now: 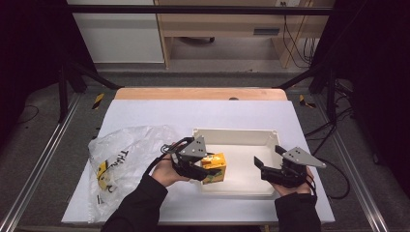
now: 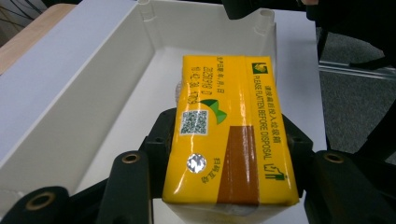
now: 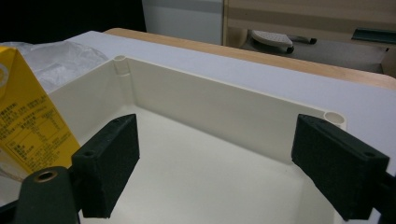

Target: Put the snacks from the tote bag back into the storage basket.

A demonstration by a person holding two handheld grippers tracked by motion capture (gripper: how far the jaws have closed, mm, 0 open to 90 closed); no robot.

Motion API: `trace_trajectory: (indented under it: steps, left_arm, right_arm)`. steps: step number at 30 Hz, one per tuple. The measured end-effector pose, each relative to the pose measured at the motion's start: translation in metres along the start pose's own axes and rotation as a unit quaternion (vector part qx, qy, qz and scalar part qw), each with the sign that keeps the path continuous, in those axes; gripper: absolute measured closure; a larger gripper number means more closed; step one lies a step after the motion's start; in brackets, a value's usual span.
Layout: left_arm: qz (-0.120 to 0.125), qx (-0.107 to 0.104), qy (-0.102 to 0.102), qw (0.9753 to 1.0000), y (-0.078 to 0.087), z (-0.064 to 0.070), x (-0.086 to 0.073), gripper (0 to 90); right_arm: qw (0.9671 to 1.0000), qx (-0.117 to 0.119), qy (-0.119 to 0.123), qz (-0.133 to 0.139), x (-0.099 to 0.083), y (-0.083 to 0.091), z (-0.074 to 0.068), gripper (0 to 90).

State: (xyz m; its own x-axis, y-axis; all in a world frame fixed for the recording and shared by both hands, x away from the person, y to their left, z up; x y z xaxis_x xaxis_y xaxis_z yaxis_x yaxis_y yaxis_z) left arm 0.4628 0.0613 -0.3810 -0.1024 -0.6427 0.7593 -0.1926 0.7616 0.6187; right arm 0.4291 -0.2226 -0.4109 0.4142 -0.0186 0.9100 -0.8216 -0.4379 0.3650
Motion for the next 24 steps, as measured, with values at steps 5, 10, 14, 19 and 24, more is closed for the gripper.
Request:
trace_trajectory:
  steps: [5, 10, 14, 19, 24]
  left_arm:
    - [-0.001, -0.012, -0.003, 0.9999, -0.007, 0.0, -0.004, 50.7]
    - [-0.005, -0.022, -0.004, 0.9997, -0.013, 0.0, -0.009, 50.7]
    - [-0.01, -0.027, -0.005, 0.9996, -0.016, -0.001, -0.012, 50.7]
    - [-0.011, -0.035, -0.006, 0.9993, -0.023, -0.001, -0.016, 50.8]
    - [-0.013, -0.043, -0.01, 0.9989, -0.027, -0.001, -0.019, 50.7]
  right_arm:
    - [1.0, 0.0, 0.001, -0.001, -0.001, -0.001, 0.0, 15.2]
    - [1.0, 0.001, 0.002, -0.001, -0.001, -0.001, 0.0, 15.6]
    - [1.0, 0.001, 0.001, -0.003, -0.001, -0.002, 0.0, 15.7]
    - [1.0, 0.001, 0.002, -0.004, -0.002, -0.002, 0.0, 15.6]
    - [1.0, 0.001, 0.003, -0.005, -0.002, -0.002, 0.0, 15.7]
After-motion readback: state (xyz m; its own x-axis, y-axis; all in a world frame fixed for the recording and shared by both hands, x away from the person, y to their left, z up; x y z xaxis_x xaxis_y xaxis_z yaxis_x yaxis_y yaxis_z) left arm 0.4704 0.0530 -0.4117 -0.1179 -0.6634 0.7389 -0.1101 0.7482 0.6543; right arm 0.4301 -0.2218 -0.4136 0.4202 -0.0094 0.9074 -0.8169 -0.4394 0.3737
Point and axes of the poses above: each handheld gripper's, and its own axes: y roughly backward along the jaws, x roughly out of its top, z roughly to its right, the point moved 2 cm from there along -y, roughly forward along the jaws, and after that the axes turned 10 degrees about -y, right-handed, at the moved point
